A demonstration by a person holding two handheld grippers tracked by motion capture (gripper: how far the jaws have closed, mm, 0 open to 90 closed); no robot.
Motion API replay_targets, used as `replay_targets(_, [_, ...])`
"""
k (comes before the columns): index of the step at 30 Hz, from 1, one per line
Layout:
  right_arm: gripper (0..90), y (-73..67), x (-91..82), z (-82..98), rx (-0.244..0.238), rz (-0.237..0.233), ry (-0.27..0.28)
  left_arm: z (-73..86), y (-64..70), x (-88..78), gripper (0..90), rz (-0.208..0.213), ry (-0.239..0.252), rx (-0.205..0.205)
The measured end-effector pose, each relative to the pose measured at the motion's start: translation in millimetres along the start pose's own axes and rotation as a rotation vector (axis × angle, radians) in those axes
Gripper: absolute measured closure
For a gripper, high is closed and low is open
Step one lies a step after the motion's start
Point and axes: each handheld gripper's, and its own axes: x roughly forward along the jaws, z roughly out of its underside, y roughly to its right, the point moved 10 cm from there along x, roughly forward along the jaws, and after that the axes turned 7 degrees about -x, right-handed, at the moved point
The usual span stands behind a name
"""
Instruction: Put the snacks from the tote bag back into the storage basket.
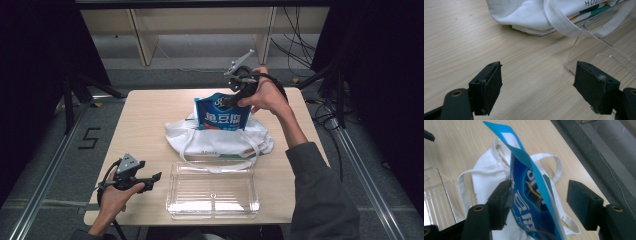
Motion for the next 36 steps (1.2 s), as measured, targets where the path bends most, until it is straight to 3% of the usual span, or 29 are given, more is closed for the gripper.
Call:
replay_targets(5, [46.2, -3.2, 8.8, -5.4, -0.040, -0.023, -0.051, 0.5, -1.5, -0.2, 21.8, 0.000, -0.002, 0.005])
replay_targets(6, [47.5, -4.1, 10.1, -5.9, -0.037, -0.028, -0.062, 1.3, -0.2, 0.1, 21.8, 0.004, -0.002, -0.015])
replay_targets(12, [55.0, -1.6, 14.2, -8.5, -0.051, -0.033, -0.097, 1.6, 0.3, -0.8, 22.1, 0.009, -0.002, -0.006])
replay_targets(13, [56.2, -0.6, 14.7, -9.0, -0.054, -0.032, -0.100, 3.2, -2.3, -2.4, 22.1, 0.005, -0.022, 0.026])
replay_targets(16, [61.4, 1.5, 16.9, -9.7, -0.068, -0.036, -0.108, 0.9, -0.7, -0.8, 22.2, 0.007, 0.001, 0.001])
replay_targets(18, [63.3, 2.9, 19.2, -8.0, -0.069, -0.034, -0.130, 3.1, -2.7, -2.8, 22.2, 0.002, -0.019, 0.024])
replay_targets(19, [65.1, 4.7, 20.2, -7.6, -0.072, -0.027, -0.137, 2.0, -1.4, -1.7, 22.3, 0.001, -0.002, 0.001])
replay_targets(22, [69.7, 7.6, 23.1, -7.0, -0.080, -0.033, -0.146, 2.4, -3.5, -3.0, 22.3, 0.003, -0.017, 0.023])
replay_targets(24, [72.8, 5.8, 25.2, -6.3, -0.078, -0.047, -0.154, 2.2, -1.4, -1.4, 22.3, 0.007, 0.000, -0.014])
replay_targets(28, [81.2, 6.6, 28.7, -4.5, -0.090, -0.052, -0.168, 2.1, -2.5, -1.7, 22.3, 0.004, -0.002, 0.000])
replay_targets(29, [82.0, 6.4, 28.9, -4.5, -0.092, -0.055, -0.167, 2.9, -1.6, -1.4, 22.3, 0.007, -0.003, -0.014])
replay_targets(31, [85.1, 5.4, 28.8, -5.0, -0.103, -0.059, -0.165, 4.1, -2.4, -1.7, 22.2, 0.010, -0.013, 0.003])
replay_targets(34, [89.8, 4.7, 28.1, -4.9, -0.135, -0.060, -0.168, 3.4, -2.5, -0.9, 22.3, 0.011, -0.003, -0.004])
replay_targets(35, [90.0, 4.6, 27.8, -4.6, -0.143, -0.058, -0.172, 6.3, -5.7, -3.4, 22.3, 0.002, -0.033, 0.021])
replay_targets(36, [90.0, 4.8, 27.1, -4.2, -0.148, -0.051, -0.177, 4.1, -3.9, -1.7, 22.3, 0.005, -0.004, -0.003])
